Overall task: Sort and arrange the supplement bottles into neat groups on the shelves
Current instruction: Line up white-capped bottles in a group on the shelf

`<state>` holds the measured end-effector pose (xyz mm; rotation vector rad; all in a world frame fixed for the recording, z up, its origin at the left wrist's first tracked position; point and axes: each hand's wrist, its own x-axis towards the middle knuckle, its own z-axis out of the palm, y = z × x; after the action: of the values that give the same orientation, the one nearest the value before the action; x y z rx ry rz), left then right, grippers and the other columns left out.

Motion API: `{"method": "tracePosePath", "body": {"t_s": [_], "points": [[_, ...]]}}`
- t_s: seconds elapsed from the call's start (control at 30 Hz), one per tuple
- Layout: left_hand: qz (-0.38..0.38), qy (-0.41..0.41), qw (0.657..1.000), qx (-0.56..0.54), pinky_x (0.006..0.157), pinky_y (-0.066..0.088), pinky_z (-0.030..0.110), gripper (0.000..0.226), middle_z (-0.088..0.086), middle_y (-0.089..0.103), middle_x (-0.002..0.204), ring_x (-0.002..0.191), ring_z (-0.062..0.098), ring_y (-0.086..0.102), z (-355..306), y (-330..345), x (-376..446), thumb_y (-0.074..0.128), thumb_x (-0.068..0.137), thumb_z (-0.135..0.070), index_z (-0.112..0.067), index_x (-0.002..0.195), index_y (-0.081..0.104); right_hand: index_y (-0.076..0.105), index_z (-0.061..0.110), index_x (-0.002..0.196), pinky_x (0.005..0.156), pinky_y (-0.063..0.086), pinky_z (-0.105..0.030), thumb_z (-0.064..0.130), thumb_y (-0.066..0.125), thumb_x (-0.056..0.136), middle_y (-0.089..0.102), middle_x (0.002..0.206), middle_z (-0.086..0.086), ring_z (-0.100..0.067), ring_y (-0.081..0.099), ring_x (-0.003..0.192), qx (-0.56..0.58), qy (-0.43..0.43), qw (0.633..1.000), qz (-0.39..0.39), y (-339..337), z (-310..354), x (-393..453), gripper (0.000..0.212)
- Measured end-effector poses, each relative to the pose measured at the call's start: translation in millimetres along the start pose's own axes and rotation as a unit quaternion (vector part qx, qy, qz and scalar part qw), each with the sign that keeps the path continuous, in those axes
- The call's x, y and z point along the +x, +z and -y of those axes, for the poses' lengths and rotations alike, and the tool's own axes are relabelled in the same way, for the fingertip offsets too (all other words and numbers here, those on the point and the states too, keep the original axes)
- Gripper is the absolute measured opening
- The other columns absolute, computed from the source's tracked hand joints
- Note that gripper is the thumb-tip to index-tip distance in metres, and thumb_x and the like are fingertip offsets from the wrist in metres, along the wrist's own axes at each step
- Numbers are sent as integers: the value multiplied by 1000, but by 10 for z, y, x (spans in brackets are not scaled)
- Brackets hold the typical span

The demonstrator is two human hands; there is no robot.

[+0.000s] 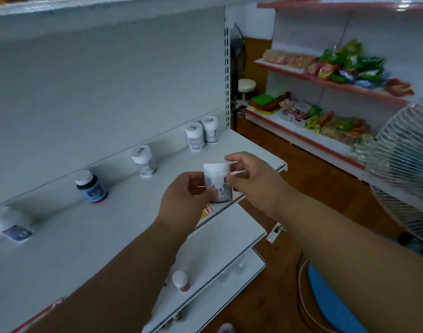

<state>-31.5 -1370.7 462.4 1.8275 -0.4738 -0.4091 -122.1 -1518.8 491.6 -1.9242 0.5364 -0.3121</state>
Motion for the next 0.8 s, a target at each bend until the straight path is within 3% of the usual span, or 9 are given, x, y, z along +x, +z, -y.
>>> {"method": "tracePosePath", "body": {"t_s": [0.07, 0.23, 0.33, 0.4, 0.57, 0.8], "points": [[-21, 3, 999, 44, 66, 50, 10, 31, -13, 72, 97, 86, 1, 68, -1, 76, 298, 79, 81, -14, -27, 104, 63, 50, 31, 131, 72, 51, -15, 16, 62, 94, 59, 127, 7, -5, 60, 98, -27, -13, 1000, 1, 11, -68, 385, 41], [-84, -34, 988, 124, 66, 47, 21, 30, -14, 66, 94, 82, 2, 62, -4, 328, 900, 79, 81, -25, -30, 101, 57, 49, 28, 130, 70, 42, -8, 29, 67, 92, 57, 119, 13, -3, 58, 96, -84, -50, 995, 32, -28, -225, 1094, 43], [-100, -55, 978, 176, 58, 38, 18, 28, -13, 61, 91, 77, 5, 57, -1, 442, 1239, 76, 85, -27, -26, 101, 52, 50, 28, 126, 82, 53, -22, 28, 66, 92, 62, 122, 7, -9, 61, 100, -127, -88, 987, 48, -16, -373, 1506, 37], [-119, -64, 969, 208, 56, 35, 17, 28, -11, 60, 92, 79, 9, 57, 22, 506, 1438, 74, 87, -29, -25, 102, 49, 50, 27, 124, 91, 53, -31, 26, 64, 94, 63, 125, 3, -15, 62, 107, -154, -106, 980, 65, 3, -469, 1758, 33], [-185, -100, 951, 226, 70, 51, 32, 23, -5, 68, 103, 89, 17, 65, 122, 646, 1671, 68, 87, -29, -24, 101, 51, 53, 21, 125, 94, 52, -40, 18, 60, 93, 63, 125, -1, -21, 62, 110, -172, -165, 965, 109, 4, -648, 2104, 33], [-199, -127, 940, 247, 80, 56, 37, 44, -7, 62, 109, 92, 15, 63, 27, 686, 1646, 79, 78, -33, -23, 111, 52, 47, 21, 136, 100, 49, -40, 23, 67, 91, 54, 132, -7, -23, 54, 121, -176, -213, 953, 122, -66, -753, 2201, 49]]}}
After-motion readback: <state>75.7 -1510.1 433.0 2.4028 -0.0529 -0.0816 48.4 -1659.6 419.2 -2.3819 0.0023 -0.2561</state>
